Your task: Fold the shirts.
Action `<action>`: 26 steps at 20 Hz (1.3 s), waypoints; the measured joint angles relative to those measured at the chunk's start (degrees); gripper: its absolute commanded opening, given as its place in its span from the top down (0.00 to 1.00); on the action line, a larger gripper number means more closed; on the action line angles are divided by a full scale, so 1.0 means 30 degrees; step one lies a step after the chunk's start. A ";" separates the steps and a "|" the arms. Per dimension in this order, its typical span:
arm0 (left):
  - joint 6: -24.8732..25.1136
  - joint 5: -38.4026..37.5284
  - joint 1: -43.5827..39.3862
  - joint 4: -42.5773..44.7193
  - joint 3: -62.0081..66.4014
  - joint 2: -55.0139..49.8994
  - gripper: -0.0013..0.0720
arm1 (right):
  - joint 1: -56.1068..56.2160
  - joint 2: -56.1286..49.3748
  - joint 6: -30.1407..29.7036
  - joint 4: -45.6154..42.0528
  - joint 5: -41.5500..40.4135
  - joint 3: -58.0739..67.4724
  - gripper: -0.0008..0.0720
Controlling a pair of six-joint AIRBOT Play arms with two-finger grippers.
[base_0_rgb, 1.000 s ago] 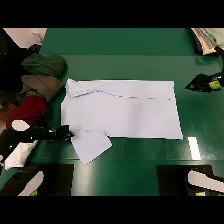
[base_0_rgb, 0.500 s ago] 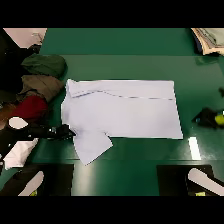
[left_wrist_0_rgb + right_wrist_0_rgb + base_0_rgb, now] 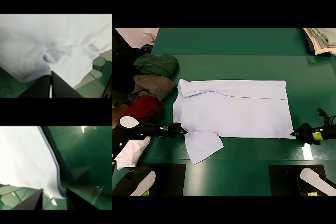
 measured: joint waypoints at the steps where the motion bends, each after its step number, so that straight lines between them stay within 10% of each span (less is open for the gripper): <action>1: 0.0007 0.0000 0.0000 0.0007 0.0000 0.0000 0.95 | 0.0350 0.0000 -0.0044 0.0015 -0.0262 -0.0095 0.88; 15: -0.0044 -0.3541 -0.2528 0.1086 0.4218 0.0117 0.95 | 0.1588 0.6076 0.0678 -0.5632 0.3366 0.2696 0.97; 26: -0.0954 0.3067 -0.4146 0.3031 1.1045 -0.3963 0.95 | 0.4546 0.1100 0.1647 -0.4765 0.1880 0.9508 0.97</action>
